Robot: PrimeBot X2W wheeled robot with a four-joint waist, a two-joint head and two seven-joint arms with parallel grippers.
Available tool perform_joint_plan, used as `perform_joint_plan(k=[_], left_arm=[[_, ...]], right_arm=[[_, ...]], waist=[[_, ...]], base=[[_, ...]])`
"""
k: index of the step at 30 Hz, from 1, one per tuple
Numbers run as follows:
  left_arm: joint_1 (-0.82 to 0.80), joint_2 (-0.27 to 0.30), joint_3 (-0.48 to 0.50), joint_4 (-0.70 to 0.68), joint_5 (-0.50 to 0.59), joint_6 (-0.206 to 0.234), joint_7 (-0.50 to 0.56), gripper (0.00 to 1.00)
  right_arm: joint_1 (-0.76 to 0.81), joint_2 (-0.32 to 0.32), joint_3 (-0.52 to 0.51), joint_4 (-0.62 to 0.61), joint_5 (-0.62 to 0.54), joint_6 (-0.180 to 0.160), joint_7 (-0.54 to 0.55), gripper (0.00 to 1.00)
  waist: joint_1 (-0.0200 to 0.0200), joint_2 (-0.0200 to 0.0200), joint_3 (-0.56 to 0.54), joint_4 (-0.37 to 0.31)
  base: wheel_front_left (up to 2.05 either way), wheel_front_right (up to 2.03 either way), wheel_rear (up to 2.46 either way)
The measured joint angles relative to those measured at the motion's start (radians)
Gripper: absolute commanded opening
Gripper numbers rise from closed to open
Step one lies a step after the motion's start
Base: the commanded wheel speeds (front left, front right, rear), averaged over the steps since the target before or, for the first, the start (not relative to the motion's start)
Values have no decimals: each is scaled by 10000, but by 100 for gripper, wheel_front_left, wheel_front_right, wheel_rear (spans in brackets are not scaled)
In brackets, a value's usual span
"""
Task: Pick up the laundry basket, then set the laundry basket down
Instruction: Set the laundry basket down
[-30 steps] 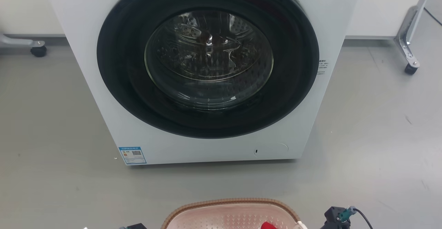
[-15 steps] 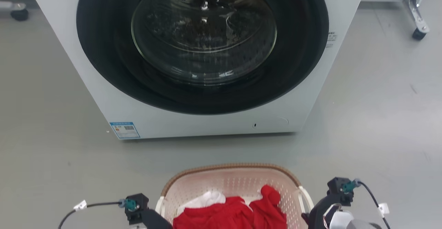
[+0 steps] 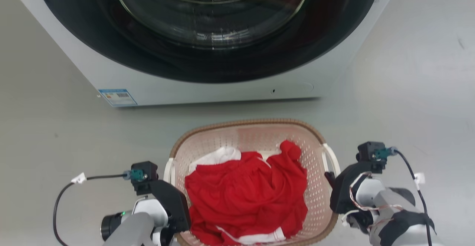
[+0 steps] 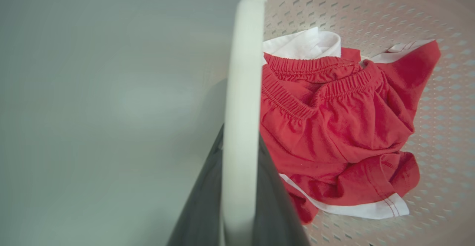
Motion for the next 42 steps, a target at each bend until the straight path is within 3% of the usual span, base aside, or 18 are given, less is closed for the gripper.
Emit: perform_joint_plan(k=[30,42], left_arm=[[-2904,117,-42,-48,617,173,-1327,0],[-3394,19,-67,127,704,171,-1923,0]], right_arm=[[-2634,-274,-198,-309,-59,-128,-1204,0],[-3046,-378,-242,-150,-61,-113,-1647,0]], waist=[[-1,0,4228,-161],[-1,1,5266,-142]], base=[[0,0,0],[0,0,0]])
